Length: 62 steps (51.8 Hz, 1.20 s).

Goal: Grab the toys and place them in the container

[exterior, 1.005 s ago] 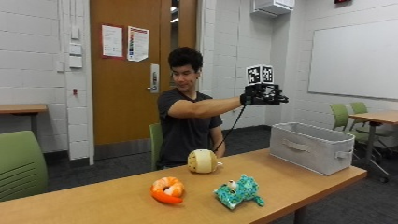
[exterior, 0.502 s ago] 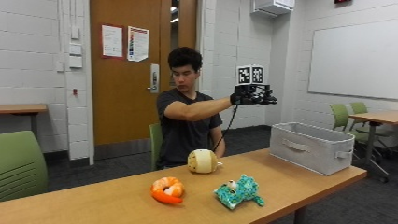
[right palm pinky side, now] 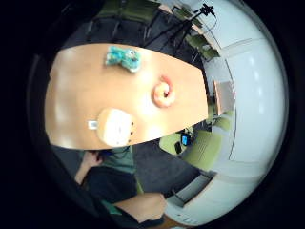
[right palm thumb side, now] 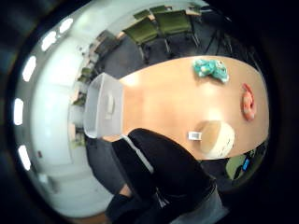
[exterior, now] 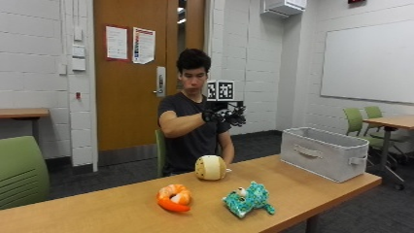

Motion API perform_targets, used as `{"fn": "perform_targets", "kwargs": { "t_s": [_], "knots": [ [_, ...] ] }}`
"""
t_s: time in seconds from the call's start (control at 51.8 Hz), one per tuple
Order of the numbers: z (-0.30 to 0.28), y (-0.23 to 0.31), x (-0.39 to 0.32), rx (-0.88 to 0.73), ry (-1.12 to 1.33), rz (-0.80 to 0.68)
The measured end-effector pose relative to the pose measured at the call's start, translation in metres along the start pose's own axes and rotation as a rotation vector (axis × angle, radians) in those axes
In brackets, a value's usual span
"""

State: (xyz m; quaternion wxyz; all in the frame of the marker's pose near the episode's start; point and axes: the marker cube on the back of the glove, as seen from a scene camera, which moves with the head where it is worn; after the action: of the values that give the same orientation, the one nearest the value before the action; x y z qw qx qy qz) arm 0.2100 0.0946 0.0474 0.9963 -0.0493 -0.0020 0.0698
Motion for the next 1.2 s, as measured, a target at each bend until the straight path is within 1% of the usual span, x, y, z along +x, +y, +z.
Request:
{"fn": "perform_targets", "kwargs": {
  "t_s": [0.155,0.328,0.58,0.773,1.043,1.198],
  "knots": [
    [0.053,0.018,0.028,-0.066,-0.026,0.057],
    [0.100,0.034,0.038,-0.101,-0.034,0.052],
    [0.169,0.047,0.042,-0.220,-0.052,0.055],
    [0.194,0.054,0.042,-0.300,-0.057,0.052],
    [0.194,0.058,0.043,-0.291,-0.066,0.078],
    [0.188,0.061,0.040,-0.245,-0.069,0.092]
  ]
}}
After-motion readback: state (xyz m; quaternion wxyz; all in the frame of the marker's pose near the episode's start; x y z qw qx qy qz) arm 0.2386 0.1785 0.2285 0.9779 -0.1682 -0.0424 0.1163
